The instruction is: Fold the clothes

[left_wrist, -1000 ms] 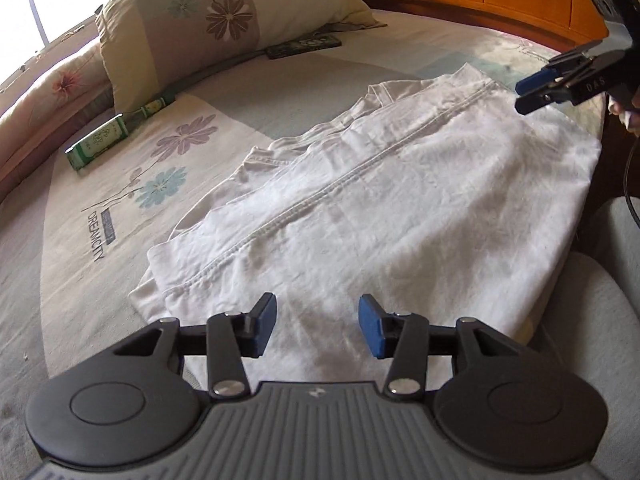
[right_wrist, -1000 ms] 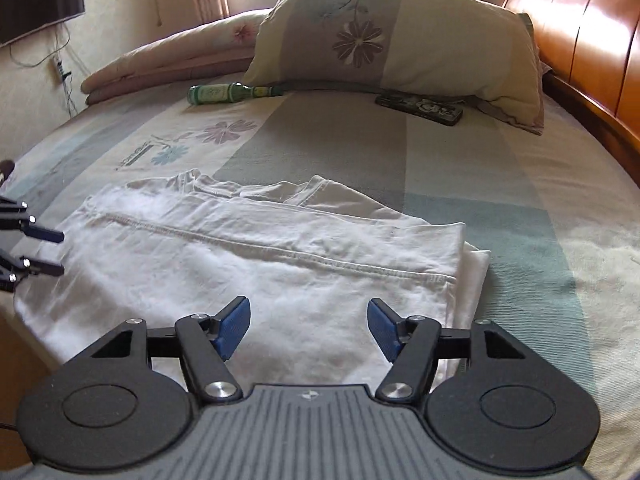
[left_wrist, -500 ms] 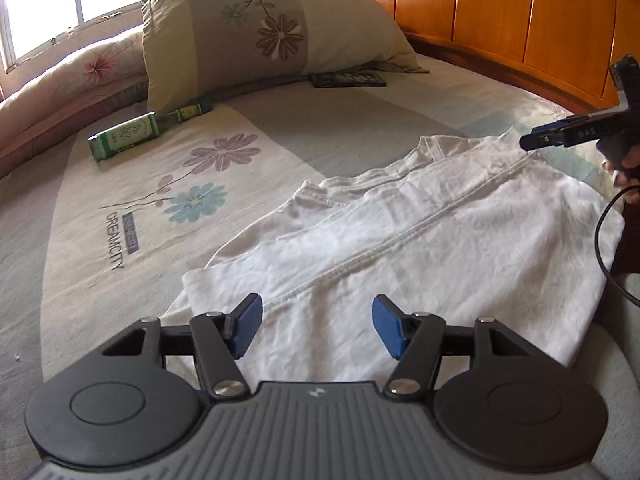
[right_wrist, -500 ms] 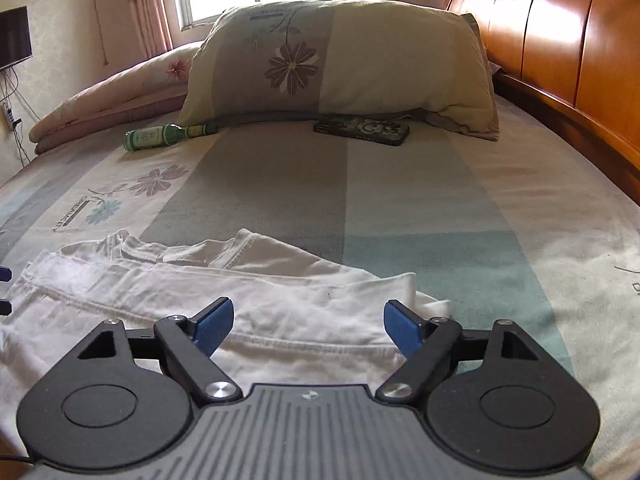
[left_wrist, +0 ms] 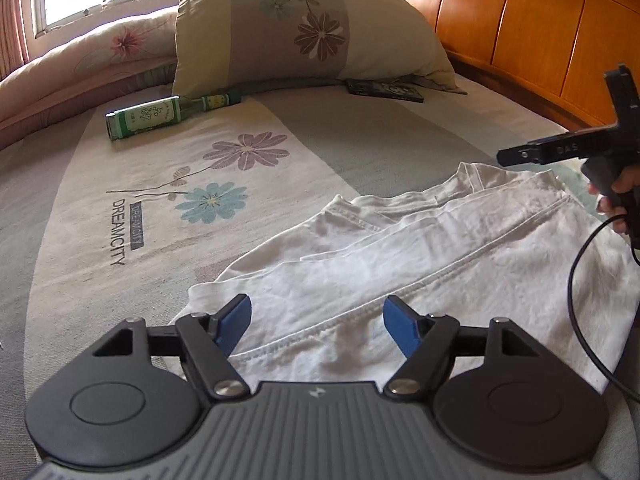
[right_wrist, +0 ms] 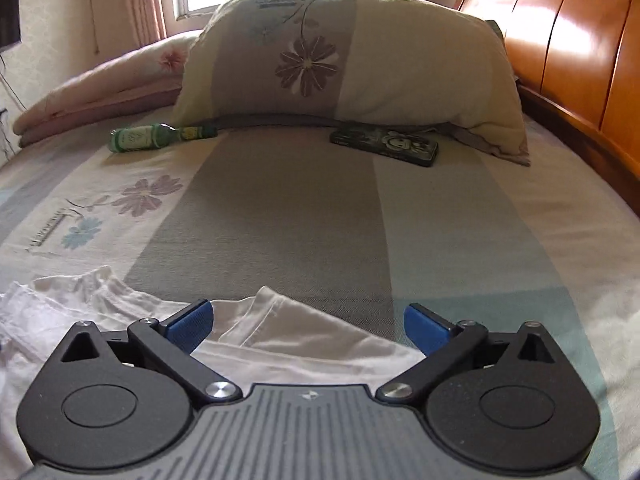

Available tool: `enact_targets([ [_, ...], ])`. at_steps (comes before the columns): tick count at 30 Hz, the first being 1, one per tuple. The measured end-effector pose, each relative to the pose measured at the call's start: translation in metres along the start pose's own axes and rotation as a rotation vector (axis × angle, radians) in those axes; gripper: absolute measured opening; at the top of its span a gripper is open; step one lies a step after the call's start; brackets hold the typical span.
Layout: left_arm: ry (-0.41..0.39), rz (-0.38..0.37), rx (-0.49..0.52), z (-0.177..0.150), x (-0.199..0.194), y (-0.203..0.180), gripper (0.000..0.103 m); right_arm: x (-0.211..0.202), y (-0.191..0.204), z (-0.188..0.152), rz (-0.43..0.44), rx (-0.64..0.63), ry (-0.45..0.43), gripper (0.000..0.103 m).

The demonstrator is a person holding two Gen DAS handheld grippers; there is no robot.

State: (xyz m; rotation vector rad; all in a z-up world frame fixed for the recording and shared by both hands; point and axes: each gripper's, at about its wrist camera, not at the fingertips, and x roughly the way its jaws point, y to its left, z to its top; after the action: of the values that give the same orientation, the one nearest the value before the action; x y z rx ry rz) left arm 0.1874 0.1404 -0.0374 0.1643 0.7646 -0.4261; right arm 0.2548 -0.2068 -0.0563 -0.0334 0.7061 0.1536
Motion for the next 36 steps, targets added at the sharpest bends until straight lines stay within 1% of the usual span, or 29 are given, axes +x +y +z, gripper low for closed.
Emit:
enact_targets([
  [1, 0.002, -0.007, 0.001, -0.002, 0.000, -0.002, 0.074, 0.011, 0.003, 0.003, -0.065, -0.014, 0.015, 0.103],
  [5, 0.022, -0.028, 0.002, -0.012, 0.003, -0.008, 0.074, 0.046, 0.006, 0.003, -0.179, -0.054, 0.062, 0.103],
  [7, 0.038, -0.028, -0.007, -0.017, 0.008, -0.008, 0.074, 0.053, -0.002, 0.007, -0.149, -0.017, 0.062, 0.103],
  [9, 0.032, -0.037, -0.025, -0.017, 0.007, -0.005, 0.074, 0.054, -0.008, 0.012, -0.133, 0.007, 0.063, 0.103],
  [11, 0.012, -0.040, -0.024, -0.013, 0.001, -0.004, 0.074, 0.035, -0.010, 0.016, -0.103, 0.010, 0.027, 0.103],
  [13, -0.008, -0.052, -0.012, -0.006, -0.005, -0.003, 0.075, 0.009, -0.010, 0.015, -0.047, 0.006, 0.007, 0.103],
  [17, -0.033, -0.093, 0.014, 0.015, -0.007, -0.006, 0.076, -0.035, -0.006, -0.003, 0.079, 0.013, 0.039, 0.103],
  [18, -0.040, -0.115, 0.021, 0.021, -0.006, -0.009, 0.076, -0.042, -0.004, -0.010, 0.089, 0.015, 0.054, 0.103],
  [20, -0.047, -0.173, 0.033, 0.035, -0.002, -0.016, 0.077, -0.053, 0.003, -0.025, 0.073, 0.011, 0.069, 0.103],
  [23, -0.022, -0.303, 0.038, 0.060, 0.012, -0.034, 0.082, -0.064, 0.011, -0.045, 0.039, -0.003, 0.081, 0.103],
  [25, -0.008, -0.401, 0.028, 0.075, 0.028, -0.048, 0.082, -0.067, 0.016, -0.056, 0.041, -0.005, 0.086, 0.103],
  [27, 0.036, -0.479, 0.004, 0.087, 0.055, -0.059, 0.082, -0.069, 0.019, -0.062, 0.060, 0.001, 0.085, 0.103],
  [30, 0.105, -0.562, -0.053, 0.097, 0.097, -0.072, 0.082, -0.069, 0.021, -0.066, 0.070, 0.001, 0.094, 0.103],
  [31, 0.139, -0.590, -0.074, 0.098, 0.111, -0.075, 0.082, -0.068, 0.020, -0.067, 0.069, -0.001, 0.096, 0.103],
  [32, 0.165, -0.593, -0.103, 0.097, 0.124, -0.076, 0.082, -0.068, 0.019, -0.067, 0.072, 0.002, 0.095, 0.103],
  [33, 0.187, -0.573, -0.113, 0.095, 0.134, -0.077, 0.082, -0.068, 0.018, -0.068, 0.074, 0.005, 0.094, 0.103],
  [34, 0.185, -0.516, -0.100, 0.093, 0.140, -0.077, 0.080, -0.068, 0.017, -0.069, 0.076, 0.007, 0.093, 0.103],
  [35, 0.165, -0.488, -0.104, 0.092, 0.141, -0.074, 0.078, -0.068, 0.016, -0.069, 0.074, 0.011, 0.092, 0.103],
  [36, 0.145, -0.461, -0.109, 0.091, 0.141, -0.070, 0.079, -0.068, 0.014, -0.070, 0.073, 0.017, 0.093, 0.103],
])
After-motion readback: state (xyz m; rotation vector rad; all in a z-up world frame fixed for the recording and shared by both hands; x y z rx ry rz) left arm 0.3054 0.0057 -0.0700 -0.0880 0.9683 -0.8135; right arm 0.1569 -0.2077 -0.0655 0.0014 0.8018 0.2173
